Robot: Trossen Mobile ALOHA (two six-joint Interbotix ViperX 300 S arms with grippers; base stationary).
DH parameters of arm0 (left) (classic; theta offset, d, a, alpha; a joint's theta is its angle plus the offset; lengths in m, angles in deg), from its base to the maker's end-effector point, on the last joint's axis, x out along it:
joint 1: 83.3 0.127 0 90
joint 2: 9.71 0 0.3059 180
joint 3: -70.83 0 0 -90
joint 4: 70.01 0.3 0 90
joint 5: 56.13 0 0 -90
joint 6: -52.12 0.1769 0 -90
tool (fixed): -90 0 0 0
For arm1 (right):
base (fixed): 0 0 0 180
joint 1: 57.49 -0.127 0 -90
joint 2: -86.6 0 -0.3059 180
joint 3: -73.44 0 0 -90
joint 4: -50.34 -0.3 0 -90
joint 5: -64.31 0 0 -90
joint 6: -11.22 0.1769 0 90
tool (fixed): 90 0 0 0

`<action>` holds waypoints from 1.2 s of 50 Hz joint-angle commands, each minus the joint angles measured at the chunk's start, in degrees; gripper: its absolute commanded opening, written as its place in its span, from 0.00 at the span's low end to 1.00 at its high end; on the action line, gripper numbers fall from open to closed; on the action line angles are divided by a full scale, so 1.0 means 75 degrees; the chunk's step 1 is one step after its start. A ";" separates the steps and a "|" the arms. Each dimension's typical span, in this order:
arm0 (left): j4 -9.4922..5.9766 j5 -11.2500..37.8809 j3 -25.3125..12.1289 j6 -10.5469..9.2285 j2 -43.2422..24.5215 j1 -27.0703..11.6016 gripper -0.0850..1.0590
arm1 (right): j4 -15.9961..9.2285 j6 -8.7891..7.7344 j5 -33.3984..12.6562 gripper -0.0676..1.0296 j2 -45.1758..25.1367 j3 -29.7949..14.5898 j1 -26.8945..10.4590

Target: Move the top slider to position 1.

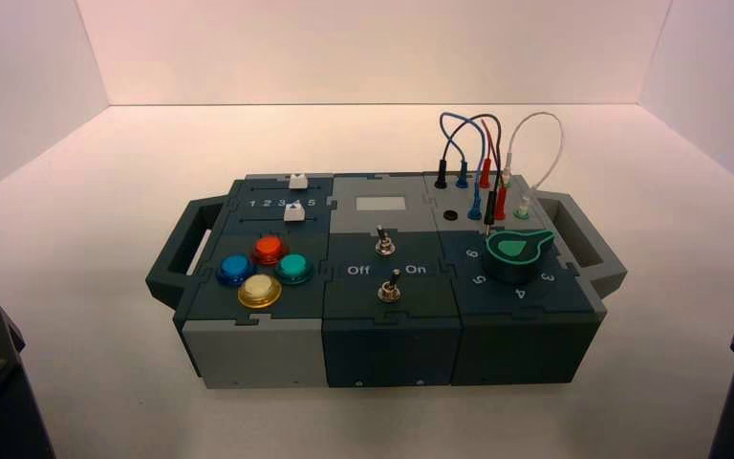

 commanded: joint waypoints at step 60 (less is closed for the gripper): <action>-0.0070 0.5180 -0.1582 0.0012 -0.1617 -0.1805 0.05 | -0.0199 0.0000 -0.2145 0.04 -0.2367 -0.1078 -0.1324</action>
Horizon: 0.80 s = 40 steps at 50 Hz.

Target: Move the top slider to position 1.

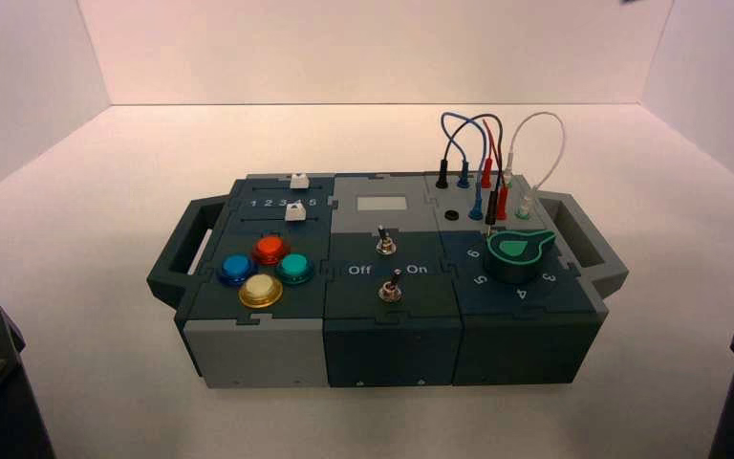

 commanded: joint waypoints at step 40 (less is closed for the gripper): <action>-0.0023 0.0176 0.0012 -0.0141 -0.0879 -0.0586 0.05 | -0.1477 0.0129 -0.0996 0.04 -0.2684 -0.1887 -0.2355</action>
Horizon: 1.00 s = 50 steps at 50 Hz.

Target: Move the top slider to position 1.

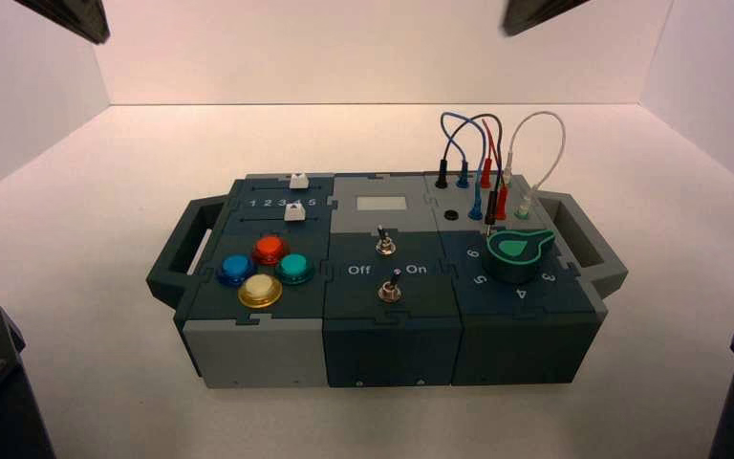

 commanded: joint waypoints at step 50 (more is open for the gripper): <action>0.0023 -0.0738 0.0457 -0.0117 -0.0223 -0.0105 0.05 | -0.3035 0.0094 0.0563 0.04 -0.5320 -0.2871 -0.0809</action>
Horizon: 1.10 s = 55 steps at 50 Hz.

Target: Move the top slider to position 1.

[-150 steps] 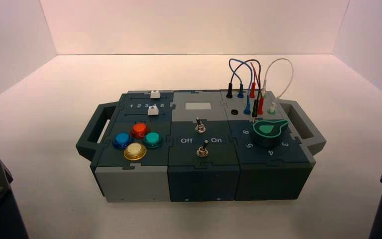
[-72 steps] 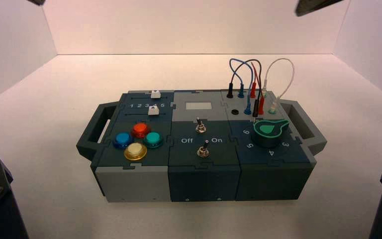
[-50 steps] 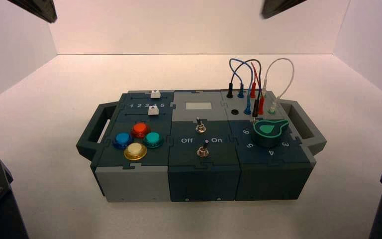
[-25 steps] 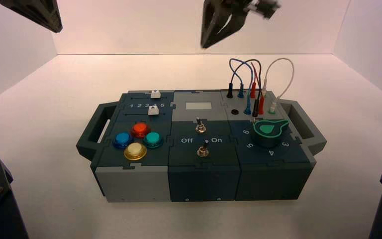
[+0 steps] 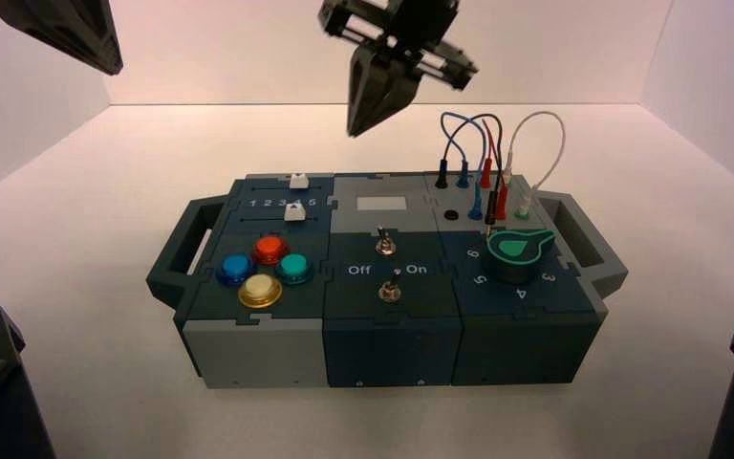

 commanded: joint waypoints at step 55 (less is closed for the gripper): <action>0.0082 -0.0293 -0.0059 0.0152 -0.0434 -0.0023 0.05 | -0.0609 0.0047 0.0363 0.04 -0.0762 -0.0199 -0.0738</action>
